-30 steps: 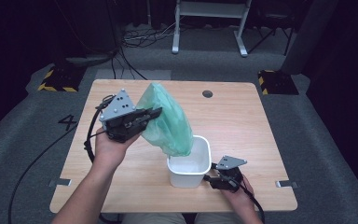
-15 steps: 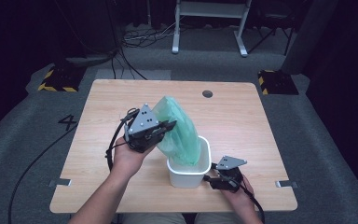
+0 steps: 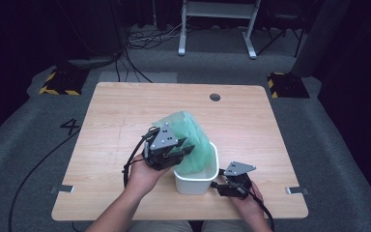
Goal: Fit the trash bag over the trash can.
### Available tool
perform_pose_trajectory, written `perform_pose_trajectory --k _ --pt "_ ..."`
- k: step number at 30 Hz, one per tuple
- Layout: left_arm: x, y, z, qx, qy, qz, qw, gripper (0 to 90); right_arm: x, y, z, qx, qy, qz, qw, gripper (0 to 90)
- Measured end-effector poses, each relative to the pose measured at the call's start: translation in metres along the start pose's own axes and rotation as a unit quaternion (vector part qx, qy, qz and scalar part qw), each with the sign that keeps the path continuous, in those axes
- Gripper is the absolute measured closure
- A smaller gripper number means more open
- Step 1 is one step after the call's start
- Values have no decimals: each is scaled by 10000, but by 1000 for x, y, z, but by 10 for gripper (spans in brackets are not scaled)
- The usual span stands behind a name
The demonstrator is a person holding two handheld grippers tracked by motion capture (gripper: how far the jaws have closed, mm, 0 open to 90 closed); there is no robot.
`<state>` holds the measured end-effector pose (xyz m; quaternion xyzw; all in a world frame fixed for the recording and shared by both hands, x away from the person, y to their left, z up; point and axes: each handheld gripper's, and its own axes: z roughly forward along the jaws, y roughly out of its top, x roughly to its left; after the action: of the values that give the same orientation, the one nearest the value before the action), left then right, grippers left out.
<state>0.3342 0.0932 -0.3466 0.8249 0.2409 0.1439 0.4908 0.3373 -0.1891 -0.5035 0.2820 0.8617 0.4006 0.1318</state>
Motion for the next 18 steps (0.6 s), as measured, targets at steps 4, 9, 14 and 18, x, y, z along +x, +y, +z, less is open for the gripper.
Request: perform_pose_trajectory --k 4,9,14,18 --pt "6 -8 -13 -148 -74 -301 9994 397 0 0 0 4 -2 -19 10000 432" --pt "8 -13 -33 -347 84 -340 9988 342 0 0 0 2 -5 -19 10000 432" --pt "15 -28 -52 -430 443 -382 9974 339 0 0 0 3 0 -20 10000 432" --pt "25 -54 -60 -292 588 -643 9958 325 0 0 0 6 2 -13 10000 432"
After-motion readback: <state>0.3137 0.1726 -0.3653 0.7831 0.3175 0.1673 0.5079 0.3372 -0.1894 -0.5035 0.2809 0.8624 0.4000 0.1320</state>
